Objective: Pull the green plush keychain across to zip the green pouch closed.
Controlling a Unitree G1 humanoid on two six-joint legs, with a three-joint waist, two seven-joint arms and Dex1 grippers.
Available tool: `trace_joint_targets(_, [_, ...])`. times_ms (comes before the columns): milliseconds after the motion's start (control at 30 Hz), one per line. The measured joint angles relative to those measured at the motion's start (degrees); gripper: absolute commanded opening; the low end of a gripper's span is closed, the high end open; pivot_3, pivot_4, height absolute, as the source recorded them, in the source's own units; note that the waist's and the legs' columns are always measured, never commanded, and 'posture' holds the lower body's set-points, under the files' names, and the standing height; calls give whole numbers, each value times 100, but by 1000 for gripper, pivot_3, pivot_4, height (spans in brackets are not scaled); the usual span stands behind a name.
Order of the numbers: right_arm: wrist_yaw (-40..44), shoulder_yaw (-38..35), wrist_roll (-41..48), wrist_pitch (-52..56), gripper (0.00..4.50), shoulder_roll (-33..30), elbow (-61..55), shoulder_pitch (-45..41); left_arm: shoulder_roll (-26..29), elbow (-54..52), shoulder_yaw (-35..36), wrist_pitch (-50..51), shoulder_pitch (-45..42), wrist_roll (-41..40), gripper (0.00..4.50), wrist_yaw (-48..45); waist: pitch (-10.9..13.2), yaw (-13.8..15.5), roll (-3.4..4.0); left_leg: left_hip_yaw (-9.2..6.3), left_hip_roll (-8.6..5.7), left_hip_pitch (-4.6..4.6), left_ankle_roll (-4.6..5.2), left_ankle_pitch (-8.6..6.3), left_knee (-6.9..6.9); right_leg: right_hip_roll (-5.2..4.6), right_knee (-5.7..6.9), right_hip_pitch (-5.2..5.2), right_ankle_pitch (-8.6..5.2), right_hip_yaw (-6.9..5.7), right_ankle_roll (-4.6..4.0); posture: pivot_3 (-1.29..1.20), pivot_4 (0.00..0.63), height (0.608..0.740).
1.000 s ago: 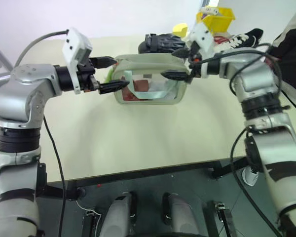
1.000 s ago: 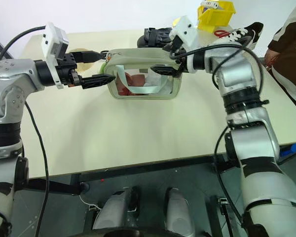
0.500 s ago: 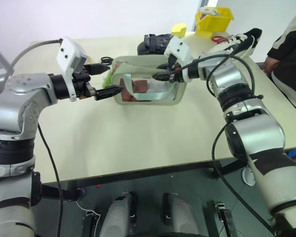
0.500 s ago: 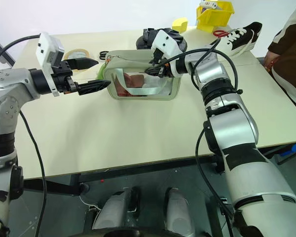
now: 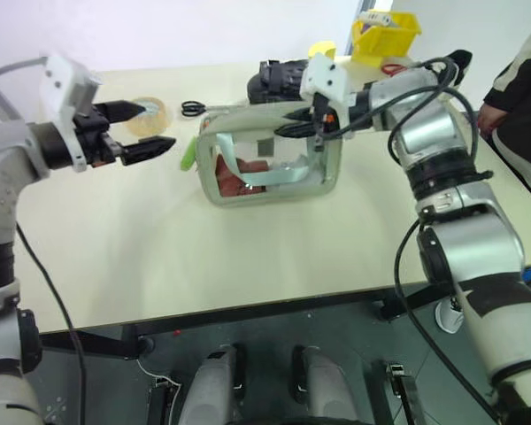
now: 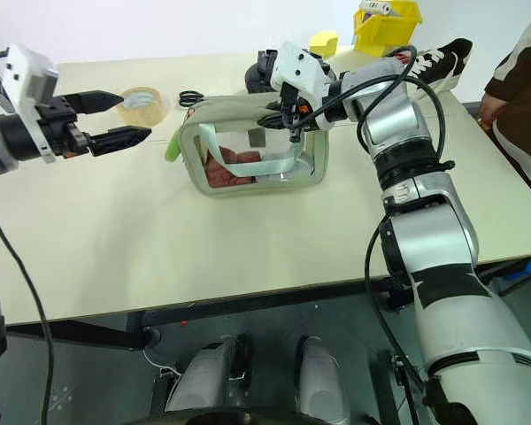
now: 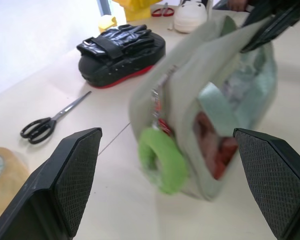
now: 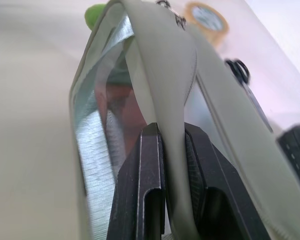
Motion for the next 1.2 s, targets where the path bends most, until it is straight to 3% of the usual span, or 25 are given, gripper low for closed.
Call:
trace_joint_targets(267, [-162, 19, 139, 1643, 545, -75, -2041, 930, -85, -107, -2, 1, 14, -81, 4500, -16, 0, -16, 0, 3, 1, 0, 0, 0, -4, -3, 2, -7, -1, 0, -1, 0, 150, 740])
trace_joint_targets(400, [-147, 50, 303, 2238, 545, -238, -2754, 1176, 195, -365, -28, 133, 427, -278, 4500, -466, 0, -34, 0, 7, 2, 0, 0, -1, -7, -4, 1, -13, -1, 0, -2, 0, 150, 740])
trace_joint_targets(533, [-193, 55, 456, 2622, 2316, -304, -3216, 1293, 599, -564, -92, 202, 837, -347, 4500, -994, 0, -20, 0, 7, 3, -1, -7, -6, -6, -9, -1, -14, -14, 0, -25, 0, 150, 740])
trace_joint_targets(667, [-486, 47, 556, 2780, 4413, -367, -3568, 1334, 838, -448, -239, -198, 1044, -83, 4500, -1247, 0, 23, 0, 6, -2, -3, -15, -11, -6, -27, -2, -16, -16, -3, -30, 0, 150, 740])
trace_joint_targets(967, [-398, -593, 1065, 3403, 4468, -1806, -4577, 1595, 606, 235, -261, -813, 1306, 461, 4500, -857, -2, 26, -3, 7, 2, -8, -14, -13, -15, -40, -12, -22, -17, -3, -33, 0, 150, 740])
trace_joint_targets(1167, [-381, -589, 1314, 3540, 4468, -2029, -4909, 2245, 297, 257, -406, -876, 1213, 586, 4500, -689, -1, 18, -2, 8, 2, -9, -13, -13, -14, -43, -14, -23, -18, -2, -34, 0, 150, 740])
trace_joint_targets(1200, [-410, -578, 1326, 3522, 4230, -2017, -4904, 2258, 227, 273, -484, -904, 1166, 601, 4500, -685, -1, 20, -2, 9, 2, -8, -13, -13, -14, -43, -14, -23, -18, -2, -34, 0, 150, 740])
